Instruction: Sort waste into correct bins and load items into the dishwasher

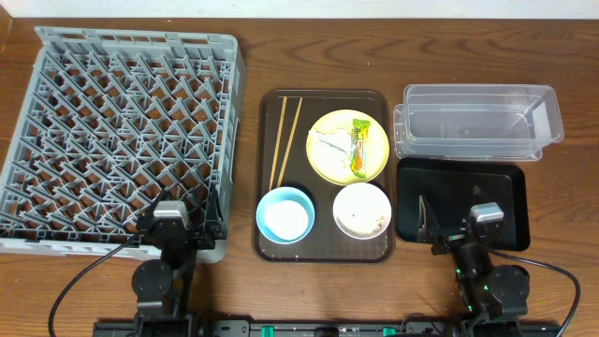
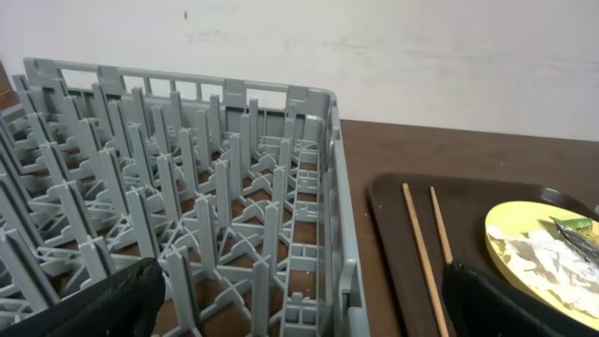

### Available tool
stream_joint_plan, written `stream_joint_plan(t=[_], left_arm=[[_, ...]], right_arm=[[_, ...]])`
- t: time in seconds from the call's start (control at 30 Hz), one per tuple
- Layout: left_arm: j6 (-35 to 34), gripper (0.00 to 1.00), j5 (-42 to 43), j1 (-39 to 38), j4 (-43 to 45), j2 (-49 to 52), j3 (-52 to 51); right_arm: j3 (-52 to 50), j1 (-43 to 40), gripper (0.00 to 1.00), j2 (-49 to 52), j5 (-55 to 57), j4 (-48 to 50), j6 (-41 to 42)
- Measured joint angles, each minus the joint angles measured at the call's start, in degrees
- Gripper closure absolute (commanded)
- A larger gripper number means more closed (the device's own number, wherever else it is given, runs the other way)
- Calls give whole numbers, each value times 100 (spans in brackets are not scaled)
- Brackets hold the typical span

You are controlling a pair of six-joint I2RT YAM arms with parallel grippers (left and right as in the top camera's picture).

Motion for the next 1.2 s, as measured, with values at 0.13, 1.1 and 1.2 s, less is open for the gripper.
stream_joint_plan(t=[0.13, 1.1, 1.2], left_arm=[[-2, 4, 0, 0, 0, 0, 0], [-116, 4, 509, 0, 608, 0, -72], [-247, 4, 778, 0, 590, 0, -44]], right_arm=[[0, 0, 1, 0, 0, 0, 0], [533, 0, 1, 387, -896, -376, 680], [1178, 0, 1, 979, -962, -632, 695]])
